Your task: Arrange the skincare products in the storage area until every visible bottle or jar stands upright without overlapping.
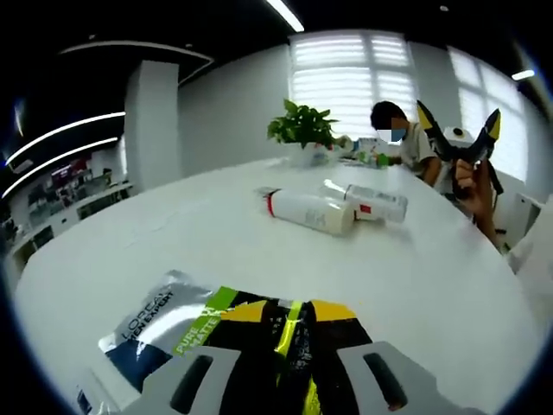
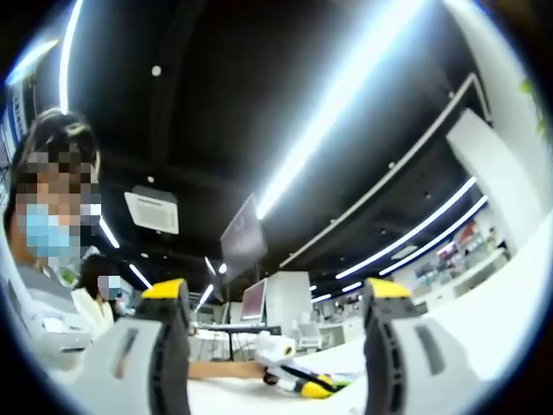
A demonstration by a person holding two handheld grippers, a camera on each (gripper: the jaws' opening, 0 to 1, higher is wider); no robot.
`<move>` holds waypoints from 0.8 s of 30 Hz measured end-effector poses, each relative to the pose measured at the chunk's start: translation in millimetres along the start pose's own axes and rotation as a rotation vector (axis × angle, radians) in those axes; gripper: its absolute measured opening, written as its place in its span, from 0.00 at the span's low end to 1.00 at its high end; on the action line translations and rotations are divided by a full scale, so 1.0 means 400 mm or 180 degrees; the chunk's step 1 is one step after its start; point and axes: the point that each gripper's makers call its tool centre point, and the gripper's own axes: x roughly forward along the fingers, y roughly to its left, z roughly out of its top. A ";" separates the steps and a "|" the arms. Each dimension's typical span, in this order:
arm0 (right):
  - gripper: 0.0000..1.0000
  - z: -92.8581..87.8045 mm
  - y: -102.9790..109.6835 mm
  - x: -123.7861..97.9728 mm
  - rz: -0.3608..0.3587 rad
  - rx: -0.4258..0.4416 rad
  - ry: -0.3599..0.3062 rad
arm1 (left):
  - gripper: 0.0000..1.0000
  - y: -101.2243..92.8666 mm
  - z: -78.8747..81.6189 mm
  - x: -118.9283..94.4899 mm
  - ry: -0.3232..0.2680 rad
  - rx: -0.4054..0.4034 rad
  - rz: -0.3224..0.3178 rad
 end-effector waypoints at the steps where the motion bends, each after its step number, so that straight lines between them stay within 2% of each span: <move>1: 0.83 0.000 0.000 0.000 0.0000 -0.0001 0.0001 | 0.21 0.005 0.015 -0.003 -0.0081 -0.0046 -0.0014; 4: 0.83 -0.002 -0.003 -0.001 -0.0009 -0.0004 0.0015 | 0.32 0.039 0.055 -0.019 -0.0287 -0.0124 0.0121; 7: 0.83 -0.002 -0.004 -0.001 -0.0008 0.0002 0.0016 | 0.44 0.068 0.070 -0.034 -0.0395 -0.0124 0.0239; 11: 0.83 0.000 -0.005 -0.001 -0.0012 -0.0005 0.0016 | 0.57 0.080 0.088 -0.047 -0.0575 -0.0384 0.0211; 14: 0.83 -0.002 -0.004 -0.001 -0.0010 -0.0001 0.0018 | 0.65 0.089 0.087 -0.052 -0.0583 -0.0419 0.0274; 18: 0.83 -0.006 -0.004 0.000 -0.0010 0.0013 0.0033 | 0.63 0.093 0.059 -0.044 -0.0432 -0.0449 0.0284; 22: 0.83 -0.005 -0.004 0.000 -0.0008 0.0011 0.0030 | 0.73 0.107 0.045 -0.037 -0.0362 -0.0433 0.0364; 24: 0.83 -0.005 -0.006 -0.001 -0.0010 0.0013 0.0035 | 0.74 0.115 0.038 -0.034 -0.0365 -0.0577 0.0367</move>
